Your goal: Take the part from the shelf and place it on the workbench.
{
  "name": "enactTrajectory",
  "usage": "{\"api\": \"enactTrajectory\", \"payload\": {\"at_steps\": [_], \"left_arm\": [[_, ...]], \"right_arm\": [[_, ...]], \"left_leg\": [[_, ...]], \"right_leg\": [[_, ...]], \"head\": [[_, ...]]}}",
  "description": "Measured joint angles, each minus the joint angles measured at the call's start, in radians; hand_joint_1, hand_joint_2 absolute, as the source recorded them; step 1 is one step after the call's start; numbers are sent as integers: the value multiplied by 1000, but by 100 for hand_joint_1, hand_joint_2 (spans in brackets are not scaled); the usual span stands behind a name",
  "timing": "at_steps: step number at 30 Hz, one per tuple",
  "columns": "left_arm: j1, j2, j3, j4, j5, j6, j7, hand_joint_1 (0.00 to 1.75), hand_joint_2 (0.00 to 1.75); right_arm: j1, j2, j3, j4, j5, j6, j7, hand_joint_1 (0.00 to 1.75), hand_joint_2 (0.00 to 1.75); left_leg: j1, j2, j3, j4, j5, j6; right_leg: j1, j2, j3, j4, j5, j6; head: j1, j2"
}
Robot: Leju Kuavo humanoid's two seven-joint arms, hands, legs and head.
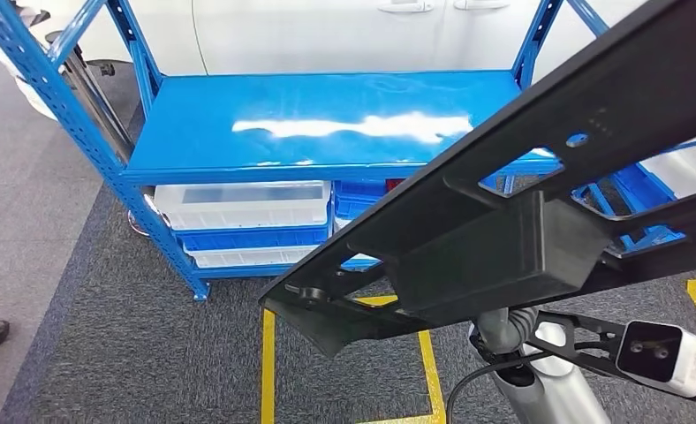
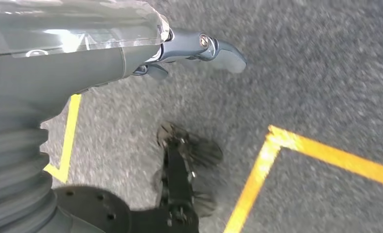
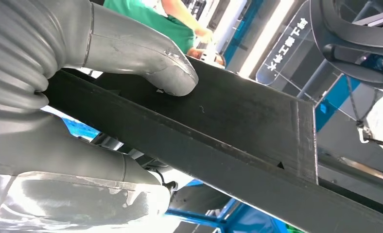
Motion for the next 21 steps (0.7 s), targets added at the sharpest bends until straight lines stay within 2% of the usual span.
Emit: {"api": "enactTrajectory", "payload": {"at_steps": [1, 2, 3, 4, 5, 6, 7, 8, 10, 11, 12, 14, 15, 16, 17, 18, 20, 21], "left_arm": [[1, 0, 0, 0, -2, 0, 0, 0, 175], [1, -1, 0, 0, -3, 0, -1, 0, 175], [2, -1, 0, 0, -5, 0, -1, 0, 175], [2, -2, 0, 0, -7, 0, -2, 0, 175], [2, -4, 0, 0, -10, 0, -3, 0, 175], [2, -5, 0, 0, -12, 1, -5, 0, 175], [3, -6, 0, 0, -14, 2, -7, 0, 175], [3, -6, 0, 0, -14, 4, -10, 0, 175], [4, -6, 0, 0, -13, 7, -12, 0, 175], [4, -6, 0, 0, -12, 9, -13, 0, 175], [4, -6, 0, 0, -11, 13, -12, 0, 175], [5, -7, 1, 0, -7, 20, -10, 0, 175], [5, -7, 2, 0, -4, 22, -9, 0, 175], [6, -6, 4, 0, -2, 24, -8, 0, 175], [6, -6, 6, 0, -2, 24, -7, 0, 175], [7, -6, 8, 0, -1, 24, -7, 0, 175], [7, -6, 12, 0, 0, 24, -9, 0, 175], [8, -6, 13, 0, 0, 23, -10, 0, 175]], "right_arm": [[2, 0, -1, 3, 0, 1, 0, 175, 175], [3, 0, -1, 6, -1, 3, 0, 175, 175], [4, 0, -2, 9, -1, 4, 0, 175, 175], [4, 0, -2, 10, -1, 6, 0, 175, 175], [4, 0, -3, 11, 0, 7, 0, 175, 175], [5, 0, -5, 11, 1, 8, -1, 175, 175], [5, 0, -7, 11, 2, 8, -1, 175, 175], [7, 0, -9, 11, 3, 8, -1, 175, 175], [11, -1, -13, 11, 5, 8, -1, 175, 175], [12, -2, -14, 11, 5, 9, -1, 175, 175], [13, -2, -14, 11, 5, 11, -1, 175, 175], [16, -3, -14, 11, 8, 14, -1, 175, 175], [19, -4, -14, 11, 9, 15, -1, 175, 175], [22, -4, -14, 11, 11, 16, -1, 175, 175], [24, -4, -14, 11, 11, 18, -1, 175, 175], [27, -4, -15, 11, 11, 22, -1, 175, 175], [28, -4, -17, 11, 11, 34, -1, 175, 175], [29, -4, -19, 11, 11, 41, -1, 175, 175]], "left_leg": [[-2, 0, -17, 2, 12, 0], [-3, 0, -36, 5, 23, -1], [-4, 0, -53, 10, 33, -3], [-4, 0, -68, 15, 42, -5], [-5, 0, -81, 21, 49, -9], [-6, 0, -89, 25, 56, -13], [-6, 0, -93, 26, 62, -18], [-5, 0, -95, 25, 69, -25], [-3, 0, -99, 25, 74, -37], [-2, -1, -106, 39, 58, -43], [0, -3, -118, 70, 26, -48], [5, -4, -157, 193, -64, -58], [7, -4, -174, 256, -93, -62], [8, -4, -180, 298, -103, -66], [10, -4, -168, 299, -92, -68], [12, -4, -134, 261, -70, -69], [13, -6, -33, 112, -33, -65], [11, -8, 3, 53, -26, -60]], "right_leg": [[0, 0, 2, 36, 2, 0], [1, 0, 20, 39, 23, -1], [1, 0, 56, 7, 52, -4], [3, 0, 107, -56, 70, -9], [6, -1, 162, -133, 71, -13], [10, -2, 205, -197, 61, -18], [14, -2, 232, -242, 48, -22], [18, -2, 240, -264, 41, -27], [16, -2, 234, -274, 55, -40], [14, -4, 229, -277, 65, -48], [11, -5, 223, -281, 76, -53], [12, -6, 206, -281, 92, -59], [13, -6, 196, -280, 99, -58], [13, -6, 187, -278, 105, -57], [12, -6, 178, -276, 110, -54], [12, -6, 171, -274, 115, -52], [11, -6, 159, -267, 120, -45], [11, -6, 156, -265, 122, -41]], "head": [[0, 0], [0, 0], [0, 0], [0, 0], [0, 0], [0, 0], [0, 0], [0, 0], [0, 0], [0, 0], [0, 0], [0, 0], [0, 0], [0, 0], [0, 0], [0, 0], [0, 0], [0, 0]]}}
